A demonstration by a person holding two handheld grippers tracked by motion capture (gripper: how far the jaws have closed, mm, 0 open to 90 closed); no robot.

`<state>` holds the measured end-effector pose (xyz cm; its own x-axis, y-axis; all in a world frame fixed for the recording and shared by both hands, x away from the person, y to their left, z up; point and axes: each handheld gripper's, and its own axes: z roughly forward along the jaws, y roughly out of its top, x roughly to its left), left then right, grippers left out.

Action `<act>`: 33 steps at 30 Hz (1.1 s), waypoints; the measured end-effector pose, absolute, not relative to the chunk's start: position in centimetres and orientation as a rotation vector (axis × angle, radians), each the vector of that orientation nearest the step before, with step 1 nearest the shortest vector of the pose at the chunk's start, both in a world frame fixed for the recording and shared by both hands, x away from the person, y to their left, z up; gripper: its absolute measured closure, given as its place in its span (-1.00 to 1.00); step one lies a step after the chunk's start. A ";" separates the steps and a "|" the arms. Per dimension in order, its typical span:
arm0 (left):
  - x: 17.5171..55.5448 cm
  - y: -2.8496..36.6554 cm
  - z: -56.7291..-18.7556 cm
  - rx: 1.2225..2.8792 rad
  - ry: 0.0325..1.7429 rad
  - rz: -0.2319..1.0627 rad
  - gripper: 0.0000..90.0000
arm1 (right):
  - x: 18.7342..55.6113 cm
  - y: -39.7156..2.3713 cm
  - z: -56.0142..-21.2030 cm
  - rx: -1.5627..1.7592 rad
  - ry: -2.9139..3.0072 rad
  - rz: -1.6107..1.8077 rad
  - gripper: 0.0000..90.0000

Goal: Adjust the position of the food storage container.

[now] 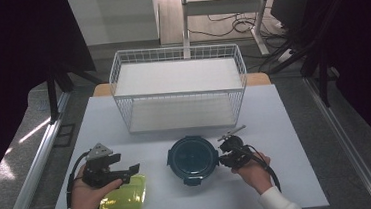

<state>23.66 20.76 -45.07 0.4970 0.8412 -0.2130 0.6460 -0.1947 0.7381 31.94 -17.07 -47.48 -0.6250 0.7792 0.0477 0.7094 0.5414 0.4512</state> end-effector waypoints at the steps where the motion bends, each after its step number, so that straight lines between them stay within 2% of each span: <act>1: 23.7 20.8 -45.1 1.925 1.228 0.303 -0.55 | 31.9 -17.1 -47.5 1.274 2.616 0.656 0.98; 13: 24.0 20.3 -45.1 1.933 1.222 0.300 -0.55 | 32.0 -14.9 -47.7 1.221 2.665 0.711 0.98; 25: 24.1 20.2 -45.0 1.927 1.212 0.294 -0.56 | 31.4 -18.8 -45.1 1.251 2.530 0.932 0.98; 33: 24.1 20.0 -45.0 1.945 1.205 0.309 -0.56 | 30.6 -21.4 -45.1 1.279 2.473 1.018 0.97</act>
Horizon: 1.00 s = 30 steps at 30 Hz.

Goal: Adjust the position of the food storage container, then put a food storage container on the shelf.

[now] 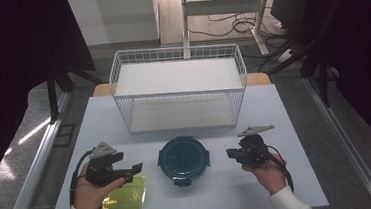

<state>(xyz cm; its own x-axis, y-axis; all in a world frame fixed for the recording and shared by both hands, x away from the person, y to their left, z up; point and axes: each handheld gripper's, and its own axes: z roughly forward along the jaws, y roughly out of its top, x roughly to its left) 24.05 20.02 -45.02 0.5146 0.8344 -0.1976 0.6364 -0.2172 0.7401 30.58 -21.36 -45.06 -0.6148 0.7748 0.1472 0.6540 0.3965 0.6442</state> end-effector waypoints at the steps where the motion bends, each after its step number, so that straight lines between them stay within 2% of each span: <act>1: 24.0 19.9 -45.0 1.945 1.203 0.310 -0.56 | 30.4 -21.7 -45.1 1.279 2.463 1.030 0.97; 2: 24.0 19.9 -44.9 1.945 1.203 0.310 -0.56 | 30.3 -22.0 -45.1 1.283 2.452 1.044 0.94; 3: 24.0 19.8 -44.9 1.946 1.199 0.310 -0.56 | 30.2 -22.3 -45.0 1.282 2.451 1.044 0.76; 4: 24.0 19.8 -44.9 1.946 1.199 0.310 -0.56 | 30.2 -22.3 -45.0 1.282 2.451 1.044 0.76; 5: 24.0 19.7 -44.9 1.945 1.198 0.310 -0.56 | 30.1 -22.2 -45.0 1.257 2.446 1.003 0.34; 6: 24.1 19.7 -44.9 1.945 1.198 0.309 -0.56 | 30.1 -22.2 -45.0 1.257 2.446 1.003 0.34; 7: 24.1 19.7 -44.9 1.946 1.197 0.308 -0.56 | 30.2 -22.1 -45.0 1.272 2.424 1.004 -0.02; 8: 24.1 19.7 -44.9 1.945 1.198 0.309 -0.56 | 30.2 -22.1 -45.0 1.272 2.424 1.004 -0.02; 9: 24.2 19.8 -45.0 1.947 1.202 0.313 -0.57 | 30.3 -21.9 -44.9 1.301 2.419 1.019 -0.29; 10: 24.2 19.8 -45.0 1.947 1.202 0.313 -0.57 | 30.3 -21.9 -44.9 1.301 2.419 1.019 -0.29; 11: 24.2 20.0 -45.1 1.942 1.209 0.312 -0.57 | 30.2 -21.8 -44.8 1.295 2.410 1.036 -0.41; 15: 24.2 20.3 -45.0 1.934 1.216 0.312 -0.57 | 29.5 -21.6 -44.6 1.263 2.394 1.040 -0.51; 22: 24.1 20.2 -44.9 1.932 1.210 0.314 -0.57 | 29.1 -21.5 -44.2 1.276 2.392 1.091 -0.45; 30: 24.2 20.0 -44.5 1.919 1.214 0.296 -0.61 | 29.3 -21.6 -44.2 1.326 2.404 1.174 -0.55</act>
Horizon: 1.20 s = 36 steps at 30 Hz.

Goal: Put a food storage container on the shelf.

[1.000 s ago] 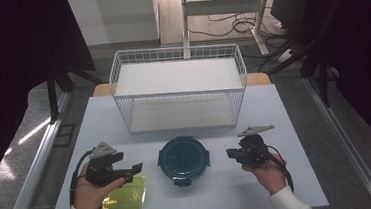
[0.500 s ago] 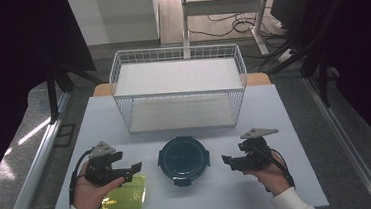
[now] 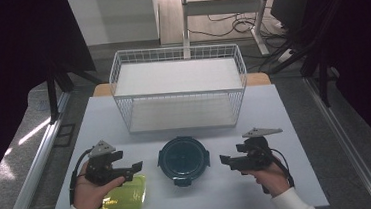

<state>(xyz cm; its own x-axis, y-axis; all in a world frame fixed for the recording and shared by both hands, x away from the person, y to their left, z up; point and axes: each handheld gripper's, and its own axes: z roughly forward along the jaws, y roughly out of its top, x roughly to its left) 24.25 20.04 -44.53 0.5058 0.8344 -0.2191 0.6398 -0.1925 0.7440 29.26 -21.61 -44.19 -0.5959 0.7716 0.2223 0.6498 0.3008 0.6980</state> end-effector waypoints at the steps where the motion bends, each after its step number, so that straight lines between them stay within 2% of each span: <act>1: 24.3 20.0 -44.4 1.922 1.215 0.291 -0.62 | 29.3 -21.5 -44.2 1.330 2.409 1.174 -0.56; 7: 24.6 19.9 -43.8 1.905 1.226 0.205 -0.74 | 29.4 -20.5 -44.1 1.334 2.431 1.207 -0.60; 12: 25.2 19.8 -43.6 1.891 1.233 0.191 -0.72 | 29.5 -19.7 -44.0 1.324 2.453 1.231 -0.63; 15: 26.3 19.1 -43.5 1.893 1.226 0.107 -0.72 | 29.8 -18.7 -44.0 1.336 2.464 1.254 -0.64; 18: 26.8 18.7 -43.4 1.905 1.224 0.089 -0.72 | 30.0 -18.0 -44.0 1.339 2.467 1.248 -0.65; 27: 30.0 17.6 -44.2 1.920 1.266 -0.096 -0.75 | 31.6 -16.1 -45.1 1.448 2.473 1.255 -0.68; 36: 30.8 17.4 -45.0 1.958 1.304 -0.120 -0.76 | 32.0 -16.3 -46.0 1.501 2.488 1.244 -0.69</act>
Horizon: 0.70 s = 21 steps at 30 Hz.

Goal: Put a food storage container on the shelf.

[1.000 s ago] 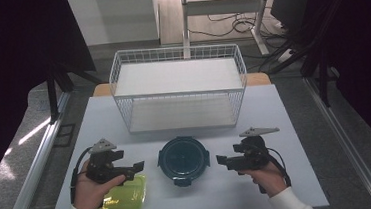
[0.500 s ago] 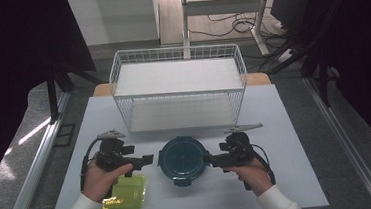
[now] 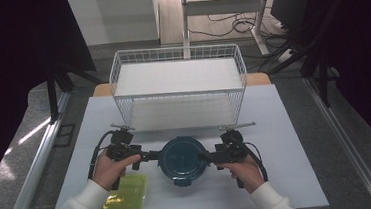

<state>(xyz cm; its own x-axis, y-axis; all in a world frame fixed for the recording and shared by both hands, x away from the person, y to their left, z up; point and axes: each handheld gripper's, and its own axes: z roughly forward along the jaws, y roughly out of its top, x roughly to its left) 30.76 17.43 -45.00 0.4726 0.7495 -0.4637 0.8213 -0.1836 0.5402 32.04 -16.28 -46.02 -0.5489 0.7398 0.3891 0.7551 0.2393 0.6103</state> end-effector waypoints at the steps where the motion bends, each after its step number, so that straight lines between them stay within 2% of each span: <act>1: 30.8 17.6 -45.1 1.941 1.316 -0.132 -0.77 | 32.1 -16.3 -46.1 -1.483 -2.457 -1.227 -0.69; 6: 31.4 17.1 -46.1 1.968 1.336 -0.169 -0.77 | 32.2 -16.3 -46.2 -1.490 -2.456 -1.222 -0.69; 14: 32.8 16.6 -48.2 1.972 1.364 -0.296 -0.76 | 32.4 -16.1 -46.9 -1.485 -2.403 -1.213 -0.69; 18: 33.2 16.2 -49.0 1.921 1.366 -0.373 -0.76 | 32.6 -16.2 -47.3 -1.490 -2.368 -1.210 -0.70; 21: 33.3 15.9 -49.5 1.935 1.369 -0.373 -0.76 | 32.6 -16.2 -47.5 -1.496 -2.351 -1.205 -0.70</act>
